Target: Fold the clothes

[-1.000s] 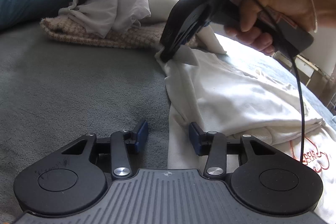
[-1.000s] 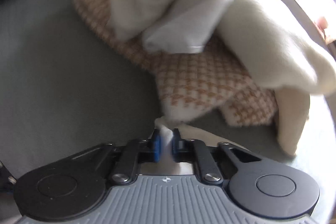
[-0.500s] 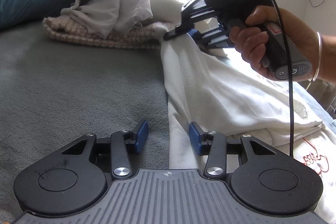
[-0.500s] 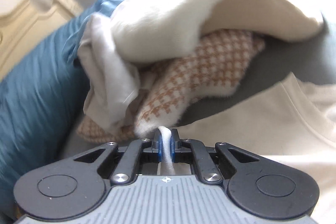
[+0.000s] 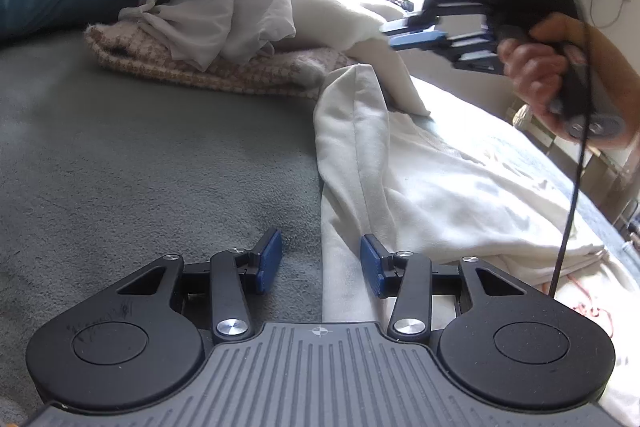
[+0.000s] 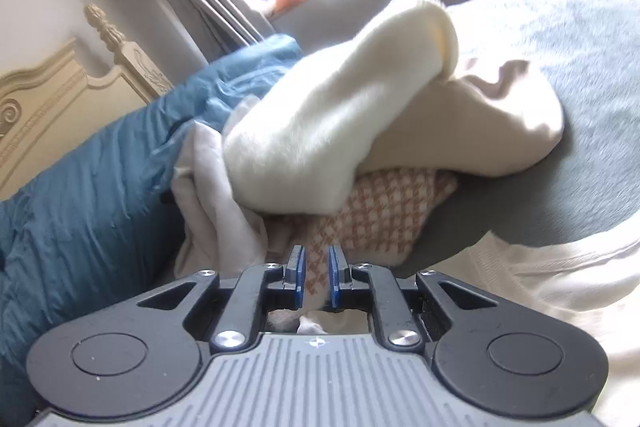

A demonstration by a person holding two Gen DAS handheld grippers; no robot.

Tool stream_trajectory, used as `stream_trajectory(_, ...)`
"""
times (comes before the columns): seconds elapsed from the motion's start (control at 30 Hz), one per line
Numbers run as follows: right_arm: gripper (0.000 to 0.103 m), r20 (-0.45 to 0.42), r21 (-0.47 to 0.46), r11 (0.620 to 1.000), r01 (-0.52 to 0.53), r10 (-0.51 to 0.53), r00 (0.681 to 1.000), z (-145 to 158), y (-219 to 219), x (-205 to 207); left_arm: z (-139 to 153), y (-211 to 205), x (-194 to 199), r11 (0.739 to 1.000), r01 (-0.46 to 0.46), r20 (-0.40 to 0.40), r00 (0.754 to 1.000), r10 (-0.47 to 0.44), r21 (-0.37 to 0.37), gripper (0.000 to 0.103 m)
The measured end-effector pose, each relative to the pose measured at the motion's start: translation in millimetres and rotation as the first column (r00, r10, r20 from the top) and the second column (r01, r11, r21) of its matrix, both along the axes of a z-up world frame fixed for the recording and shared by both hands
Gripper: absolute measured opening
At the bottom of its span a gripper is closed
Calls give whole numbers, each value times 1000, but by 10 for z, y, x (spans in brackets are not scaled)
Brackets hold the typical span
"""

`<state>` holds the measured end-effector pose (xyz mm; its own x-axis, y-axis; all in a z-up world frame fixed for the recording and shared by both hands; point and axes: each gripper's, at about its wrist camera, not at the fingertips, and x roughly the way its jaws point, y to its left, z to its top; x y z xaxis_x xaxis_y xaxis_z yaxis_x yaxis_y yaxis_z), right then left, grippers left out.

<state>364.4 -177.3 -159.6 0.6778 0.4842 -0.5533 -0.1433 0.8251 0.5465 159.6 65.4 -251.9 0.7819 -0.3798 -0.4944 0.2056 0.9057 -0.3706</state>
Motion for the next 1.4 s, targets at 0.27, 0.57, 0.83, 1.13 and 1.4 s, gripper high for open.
stream_trajectory(0.27, 13, 19, -183, 983, 27, -24, 1000, 298, -681, -735, 73, 117, -57, 995, 78, 2, 997, -78, -58, 51)
stream_trajectory(0.57, 20, -161, -322, 850, 417, -483, 861, 1, -2399, -1417, 62, 20, -48, 997, 81, -26, 996, -81, -3, 51)
stream_trajectory(0.83, 49, -237, -375, 830, 414, -517, 823, -431, -2615, -1325, 56, -84, -102, 994, 70, -6, 998, -69, 79, 51)
stream_trajectory(1.13, 7, -222, -541, 820, 185, -352, 909, -359, -2251, -1243, 22, -167, -144, 989, 57, 25, 998, -61, 134, 51)
stream_trajectory(1.4, 6, -25, -604, 721, 339, -442, 897, -65, -2378, -1266, 77, -152, -135, 991, 73, 4, 997, -74, 115, 56)
